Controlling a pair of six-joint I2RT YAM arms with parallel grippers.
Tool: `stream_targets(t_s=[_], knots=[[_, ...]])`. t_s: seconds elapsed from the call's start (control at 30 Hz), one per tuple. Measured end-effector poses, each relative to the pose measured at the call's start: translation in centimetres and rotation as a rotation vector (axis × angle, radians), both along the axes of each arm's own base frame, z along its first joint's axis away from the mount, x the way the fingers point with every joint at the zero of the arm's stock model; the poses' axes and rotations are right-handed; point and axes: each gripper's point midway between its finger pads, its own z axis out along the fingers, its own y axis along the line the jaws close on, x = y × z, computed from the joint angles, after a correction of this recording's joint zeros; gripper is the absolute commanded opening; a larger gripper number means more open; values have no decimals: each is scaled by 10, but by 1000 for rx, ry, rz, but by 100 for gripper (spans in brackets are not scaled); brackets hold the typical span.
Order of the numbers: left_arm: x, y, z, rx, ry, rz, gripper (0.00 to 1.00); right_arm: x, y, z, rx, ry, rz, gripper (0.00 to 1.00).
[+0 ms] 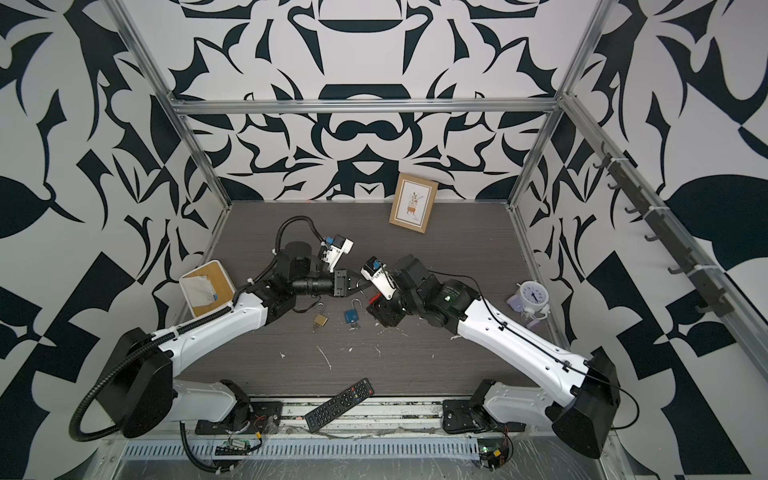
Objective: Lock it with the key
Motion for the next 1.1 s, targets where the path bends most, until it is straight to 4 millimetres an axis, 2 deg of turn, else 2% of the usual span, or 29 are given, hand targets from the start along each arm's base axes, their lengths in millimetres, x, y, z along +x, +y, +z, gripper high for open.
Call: stream_targets(t_s=[0.13,0.27,0.33,0.4,0.57,0.63,0.7,0.8,0.87,1.1], knots=[[4,12,-2,0,5,92,0,5,-2,37,137,-53,-37,79],[7,22,9,-30,-7,173,0,27,-28,75,326,-63,-157,78],[10,26,17,-49,-15,209,0,38,-44,78,393,-62,-213,76],[14,30,24,-64,-14,250,0,40,-53,72,430,-57,-237,70],[18,46,50,-119,8,362,0,24,-44,41,497,-47,-145,67],[19,51,62,-128,22,395,0,24,-40,27,507,-39,-121,67],[20,54,78,-132,34,418,0,25,-37,22,524,-49,-102,68],[20,56,107,-164,36,426,0,26,-33,33,569,-109,-70,69],[18,55,119,-189,47,419,0,25,-30,49,607,-162,-35,69],[14,53,115,-194,123,403,0,22,-21,98,676,-280,67,71]])
